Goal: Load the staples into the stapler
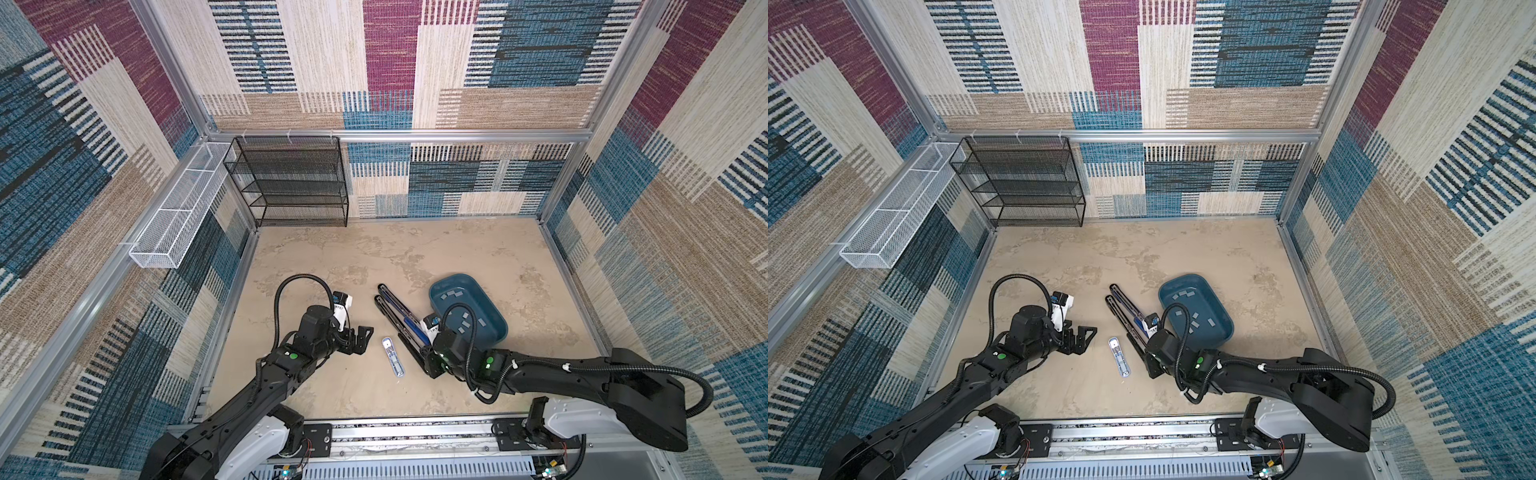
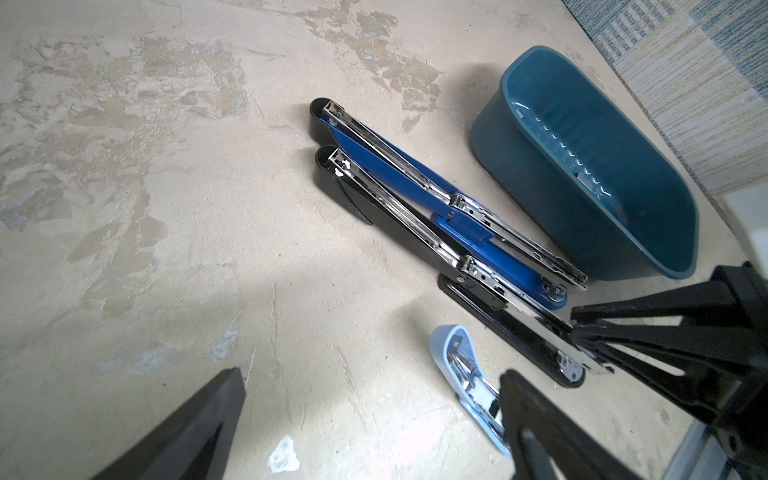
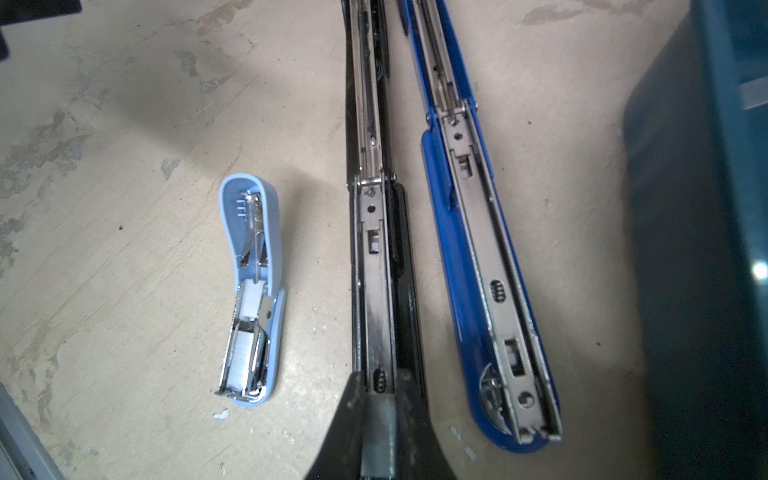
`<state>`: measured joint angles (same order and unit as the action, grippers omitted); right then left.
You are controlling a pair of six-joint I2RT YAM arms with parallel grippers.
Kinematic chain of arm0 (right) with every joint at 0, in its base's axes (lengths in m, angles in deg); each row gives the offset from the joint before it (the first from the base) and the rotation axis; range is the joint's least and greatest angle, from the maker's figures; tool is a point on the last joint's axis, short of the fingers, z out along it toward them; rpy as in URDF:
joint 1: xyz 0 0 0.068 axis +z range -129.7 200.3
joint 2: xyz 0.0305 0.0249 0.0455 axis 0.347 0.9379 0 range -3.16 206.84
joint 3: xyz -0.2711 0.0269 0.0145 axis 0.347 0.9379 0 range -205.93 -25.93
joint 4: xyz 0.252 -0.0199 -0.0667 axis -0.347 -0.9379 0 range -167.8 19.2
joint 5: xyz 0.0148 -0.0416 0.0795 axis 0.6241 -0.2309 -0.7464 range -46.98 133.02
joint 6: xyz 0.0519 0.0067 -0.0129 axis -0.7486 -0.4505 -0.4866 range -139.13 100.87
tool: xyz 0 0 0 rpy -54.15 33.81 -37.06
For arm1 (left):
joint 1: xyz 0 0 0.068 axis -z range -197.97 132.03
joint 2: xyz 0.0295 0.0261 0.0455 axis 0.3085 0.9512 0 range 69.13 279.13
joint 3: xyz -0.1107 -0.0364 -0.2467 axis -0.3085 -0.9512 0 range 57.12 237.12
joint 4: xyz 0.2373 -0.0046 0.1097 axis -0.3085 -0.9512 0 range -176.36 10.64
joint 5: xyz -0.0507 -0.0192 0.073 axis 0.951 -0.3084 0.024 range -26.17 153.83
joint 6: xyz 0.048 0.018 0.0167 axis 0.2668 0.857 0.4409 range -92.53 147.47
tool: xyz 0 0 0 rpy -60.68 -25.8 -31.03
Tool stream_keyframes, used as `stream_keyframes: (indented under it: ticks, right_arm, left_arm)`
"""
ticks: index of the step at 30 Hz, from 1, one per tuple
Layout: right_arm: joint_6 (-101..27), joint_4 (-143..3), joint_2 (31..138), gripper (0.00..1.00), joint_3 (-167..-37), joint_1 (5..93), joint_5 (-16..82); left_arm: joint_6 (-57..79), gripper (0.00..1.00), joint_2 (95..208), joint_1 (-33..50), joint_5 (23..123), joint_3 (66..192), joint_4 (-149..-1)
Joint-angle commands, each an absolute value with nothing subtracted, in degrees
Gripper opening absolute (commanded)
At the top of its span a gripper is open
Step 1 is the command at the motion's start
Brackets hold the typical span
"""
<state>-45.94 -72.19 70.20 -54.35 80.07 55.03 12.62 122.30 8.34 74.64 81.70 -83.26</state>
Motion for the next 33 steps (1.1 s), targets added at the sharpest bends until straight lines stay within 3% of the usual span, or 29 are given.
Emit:
stream_keyframes:
  ticks: [1, 16, 24, 33]
  right_arm:
    - [-47.51, -74.29, 69.21, 0.15, -54.25, 80.13, 55.08]
    - [-50.04, -78.28, 69.03, 0.16, -54.90, 80.84, 54.68]
    - [-50.94, -79.18, 67.38, 0.35, -54.56, 81.12, 55.92]
    - [-51.66, -80.44, 64.89, 0.38, -55.86, 81.13, 58.27]
  left_arm:
    - [13.59, 0.99, 122.15, 8.31, 74.90, 81.92, -81.87]
    - [13.64, 0.99, 121.92, 8.27, 75.11, 81.75, -81.77]
    - [13.61, 0.99, 121.78, 8.29, 75.27, 81.64, -81.73]
    - [13.64, 0.99, 121.24, 8.29, 75.46, 81.46, -81.73]
